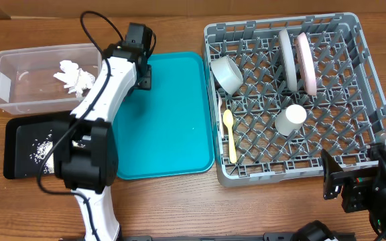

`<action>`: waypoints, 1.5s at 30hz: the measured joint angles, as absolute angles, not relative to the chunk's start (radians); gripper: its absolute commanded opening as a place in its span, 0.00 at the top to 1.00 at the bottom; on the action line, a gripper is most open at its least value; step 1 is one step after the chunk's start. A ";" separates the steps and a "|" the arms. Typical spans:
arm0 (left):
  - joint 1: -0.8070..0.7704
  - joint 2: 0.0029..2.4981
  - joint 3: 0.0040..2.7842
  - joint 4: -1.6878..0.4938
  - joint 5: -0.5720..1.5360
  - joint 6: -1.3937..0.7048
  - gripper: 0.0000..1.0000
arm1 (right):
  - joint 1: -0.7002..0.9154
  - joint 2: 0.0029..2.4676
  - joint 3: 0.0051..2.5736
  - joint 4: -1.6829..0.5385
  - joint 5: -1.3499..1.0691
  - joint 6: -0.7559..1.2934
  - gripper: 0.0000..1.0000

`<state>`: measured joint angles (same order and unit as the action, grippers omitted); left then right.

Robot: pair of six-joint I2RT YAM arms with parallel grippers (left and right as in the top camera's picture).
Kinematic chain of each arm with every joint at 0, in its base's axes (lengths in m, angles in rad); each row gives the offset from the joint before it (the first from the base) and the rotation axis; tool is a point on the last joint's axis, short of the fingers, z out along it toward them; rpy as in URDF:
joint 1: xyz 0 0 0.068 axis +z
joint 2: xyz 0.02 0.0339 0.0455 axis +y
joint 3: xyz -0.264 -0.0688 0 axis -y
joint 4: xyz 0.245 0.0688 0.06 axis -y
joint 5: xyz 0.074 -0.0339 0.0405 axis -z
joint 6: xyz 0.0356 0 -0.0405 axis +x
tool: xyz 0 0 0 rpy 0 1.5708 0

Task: Sort waste into correct bins and load items into the dishwasher rack
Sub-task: 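Grasp the foil wrapper and tissue on the teal tray with left gripper, then drop the foil wrapper and tissue into the clear plastic bin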

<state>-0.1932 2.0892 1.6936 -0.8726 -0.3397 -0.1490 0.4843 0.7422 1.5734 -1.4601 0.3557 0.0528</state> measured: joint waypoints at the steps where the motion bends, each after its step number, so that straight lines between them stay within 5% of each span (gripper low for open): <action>1: -0.192 2.107 1.693 -0.868 -0.345 -0.146 0.32 | 0.484 0.742 1.573 -1.461 0.355 0.053 0.00; 6: -0.192 2.152 1.693 -0.869 -0.382 -0.127 0.32 | 0.484 0.742 1.573 -1.460 0.356 0.052 0.00; 9: -0.192 2.174 1.693 -0.863 -0.412 -0.128 0.60 | 0.484 0.742 1.573 -1.460 0.355 0.053 0.00; 13: -0.187 2.182 1.693 -0.851 -0.428 -0.118 0.56 | 0.484 0.742 1.573 -1.460 0.356 0.053 0.00; 16: -0.181 2.182 1.693 -0.847 -0.431 -0.112 0.74 | 0.484 0.742 1.573 -1.460 0.356 0.052 0.00; 18: -0.176 2.182 1.693 -0.848 -0.429 -0.112 0.96 | 0.484 0.742 1.573 -1.460 0.356 0.052 0.00; 28: -0.169 2.187 1.757 -1.029 -0.274 -0.104 0.96 | 0.484 0.742 1.573 -1.461 0.356 0.053 0.00; 45: -0.167 2.196 2.352 -1.520 -0.096 -0.105 0.96 | 0.484 0.742 1.573 -1.460 0.356 0.052 0.00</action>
